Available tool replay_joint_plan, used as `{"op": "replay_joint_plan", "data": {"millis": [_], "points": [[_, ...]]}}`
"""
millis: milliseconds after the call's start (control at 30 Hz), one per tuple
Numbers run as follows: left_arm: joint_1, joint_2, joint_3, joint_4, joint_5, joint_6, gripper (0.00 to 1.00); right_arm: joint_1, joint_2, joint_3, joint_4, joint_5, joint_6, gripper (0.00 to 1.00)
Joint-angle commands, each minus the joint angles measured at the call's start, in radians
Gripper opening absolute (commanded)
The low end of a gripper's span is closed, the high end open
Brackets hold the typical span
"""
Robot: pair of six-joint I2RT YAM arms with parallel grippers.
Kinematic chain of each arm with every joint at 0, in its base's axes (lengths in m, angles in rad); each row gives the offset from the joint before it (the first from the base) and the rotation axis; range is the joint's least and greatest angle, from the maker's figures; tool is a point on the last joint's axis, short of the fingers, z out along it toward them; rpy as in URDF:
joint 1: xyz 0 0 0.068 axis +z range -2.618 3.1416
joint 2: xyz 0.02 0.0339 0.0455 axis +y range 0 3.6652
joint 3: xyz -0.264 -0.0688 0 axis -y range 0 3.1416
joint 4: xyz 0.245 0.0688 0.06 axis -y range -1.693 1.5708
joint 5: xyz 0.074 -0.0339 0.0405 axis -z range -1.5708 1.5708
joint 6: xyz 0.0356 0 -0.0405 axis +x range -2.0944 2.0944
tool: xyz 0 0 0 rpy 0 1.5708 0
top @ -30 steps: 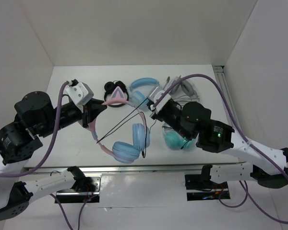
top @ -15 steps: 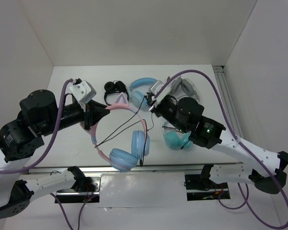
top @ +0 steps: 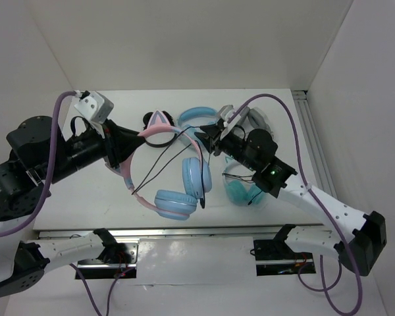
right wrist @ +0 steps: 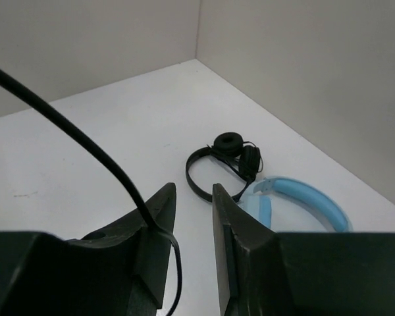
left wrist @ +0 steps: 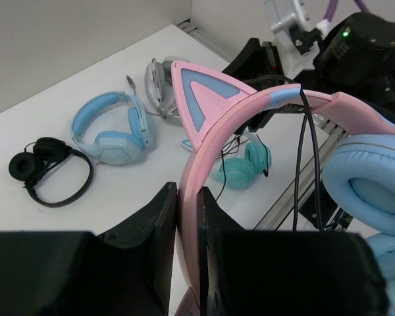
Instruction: Wrap the headphones
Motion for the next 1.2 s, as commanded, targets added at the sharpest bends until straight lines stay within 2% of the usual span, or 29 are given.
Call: {"op": "replay_joint_plan", "data": {"millis": [0, 200, 667, 833, 1167], "points": [[-0.004, 0.014, 0.082, 0.067, -0.029, -0.084, 0.00, -0.088, 0.038, -0.027, 0.203, -0.241, 0.140, 0.36], [-0.004, 0.014, 0.082, 0.067, -0.064, -0.112, 0.00, -0.119, 0.110, -0.087, 0.297, -0.360, 0.196, 0.36], [-0.004, 0.014, 0.122, 0.098, -0.167, -0.161, 0.00, -0.218, 0.273, -0.214, 0.508, -0.513, 0.326, 0.37], [-0.004, 0.014, 0.122, 0.119, -0.176, -0.161, 0.00, -0.218, 0.306, -0.240, 0.586, -0.538, 0.377, 0.37], [-0.004, 0.014, 0.113, 0.139, -0.196, -0.183, 0.00, -0.198, 0.397, -0.251, 0.639, -0.538, 0.395, 0.39]]}}
